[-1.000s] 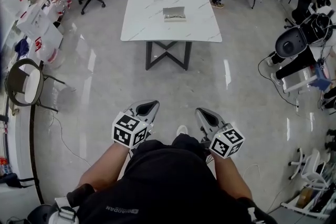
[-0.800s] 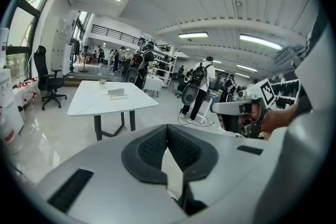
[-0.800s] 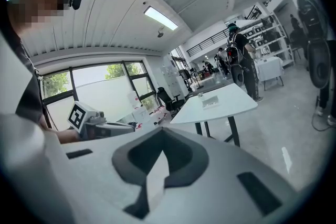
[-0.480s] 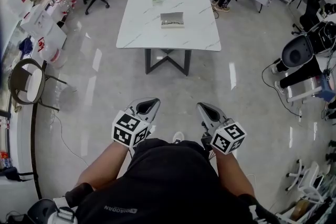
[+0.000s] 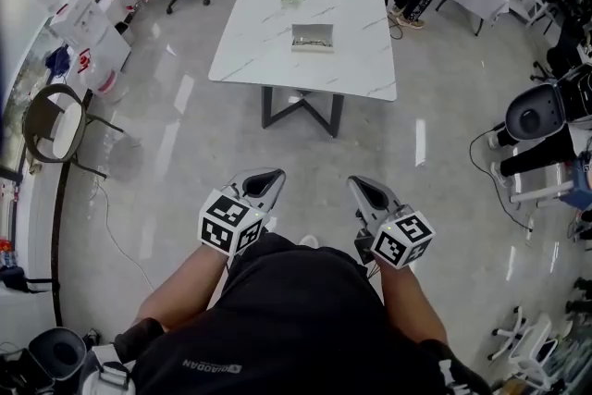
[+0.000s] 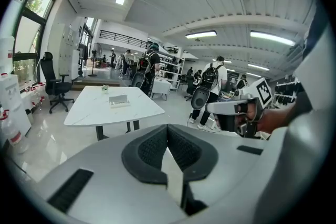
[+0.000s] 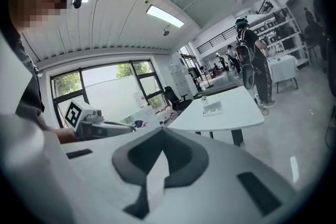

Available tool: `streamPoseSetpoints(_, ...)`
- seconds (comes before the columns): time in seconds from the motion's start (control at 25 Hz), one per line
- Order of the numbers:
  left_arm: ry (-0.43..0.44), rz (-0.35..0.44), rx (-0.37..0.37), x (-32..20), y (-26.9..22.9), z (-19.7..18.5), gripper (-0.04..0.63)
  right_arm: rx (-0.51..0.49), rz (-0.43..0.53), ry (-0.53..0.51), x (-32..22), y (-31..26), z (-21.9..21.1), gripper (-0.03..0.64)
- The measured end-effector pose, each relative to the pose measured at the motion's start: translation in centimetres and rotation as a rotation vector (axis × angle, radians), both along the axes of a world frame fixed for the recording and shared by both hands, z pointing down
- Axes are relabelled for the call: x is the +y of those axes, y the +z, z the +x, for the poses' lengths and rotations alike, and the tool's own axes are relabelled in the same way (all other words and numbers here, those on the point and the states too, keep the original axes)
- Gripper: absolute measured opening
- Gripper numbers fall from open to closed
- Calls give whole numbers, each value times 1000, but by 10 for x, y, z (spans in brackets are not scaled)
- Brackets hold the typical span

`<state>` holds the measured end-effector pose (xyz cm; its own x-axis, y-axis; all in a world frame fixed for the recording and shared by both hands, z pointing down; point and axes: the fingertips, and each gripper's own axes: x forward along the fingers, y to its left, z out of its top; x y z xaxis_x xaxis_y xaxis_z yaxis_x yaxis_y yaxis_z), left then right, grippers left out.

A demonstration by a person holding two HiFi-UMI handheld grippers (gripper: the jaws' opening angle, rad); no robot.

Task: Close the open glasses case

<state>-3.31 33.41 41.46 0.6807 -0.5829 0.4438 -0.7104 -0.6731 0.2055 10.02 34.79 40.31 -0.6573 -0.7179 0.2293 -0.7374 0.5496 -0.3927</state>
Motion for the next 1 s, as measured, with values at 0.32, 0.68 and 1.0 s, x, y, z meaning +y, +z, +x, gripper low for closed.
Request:
streamPoseSetpoints(0.32, -54, 3, 6, -10, 3, 17, 2, -3, -4, -26, -7, 7, 22, -2)
streamPoseSetpoints(0.68, -42, -21, -8, -13, 7, 35, 2, -24, -25, -24, -15, 12, 36, 0)
streamPoseSetpoints(1.0, -42, -49, -18, -30, 17, 31, 2, -13, -37, -31, -33, 17, 35, 0)
